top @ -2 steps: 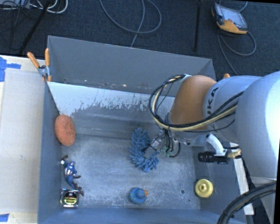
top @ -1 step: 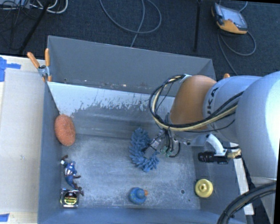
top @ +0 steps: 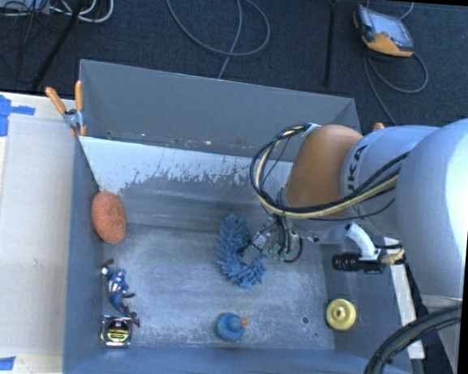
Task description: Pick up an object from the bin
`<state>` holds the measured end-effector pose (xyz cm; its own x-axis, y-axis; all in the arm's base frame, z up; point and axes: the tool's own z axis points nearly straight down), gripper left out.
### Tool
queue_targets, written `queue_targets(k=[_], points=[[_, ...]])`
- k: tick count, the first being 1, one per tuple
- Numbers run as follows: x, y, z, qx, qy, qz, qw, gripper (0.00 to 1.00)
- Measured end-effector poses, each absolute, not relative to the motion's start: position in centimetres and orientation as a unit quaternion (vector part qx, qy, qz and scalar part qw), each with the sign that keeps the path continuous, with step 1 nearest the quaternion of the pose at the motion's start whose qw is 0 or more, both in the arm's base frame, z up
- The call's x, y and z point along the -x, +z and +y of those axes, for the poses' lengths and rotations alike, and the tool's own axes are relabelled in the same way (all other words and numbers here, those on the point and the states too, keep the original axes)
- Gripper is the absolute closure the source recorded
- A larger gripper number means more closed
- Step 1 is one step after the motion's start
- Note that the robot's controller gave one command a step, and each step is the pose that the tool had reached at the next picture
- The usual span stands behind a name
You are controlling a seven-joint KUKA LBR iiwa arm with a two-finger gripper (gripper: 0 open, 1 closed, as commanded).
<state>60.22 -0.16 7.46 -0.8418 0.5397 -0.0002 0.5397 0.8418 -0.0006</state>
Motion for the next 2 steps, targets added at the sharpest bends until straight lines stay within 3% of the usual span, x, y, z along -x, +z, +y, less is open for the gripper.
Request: queue_targets(k=[2], points=[[-60.0, 11.8, -0.2, -0.281, -0.001, 0.96, -0.003, 1.0]])
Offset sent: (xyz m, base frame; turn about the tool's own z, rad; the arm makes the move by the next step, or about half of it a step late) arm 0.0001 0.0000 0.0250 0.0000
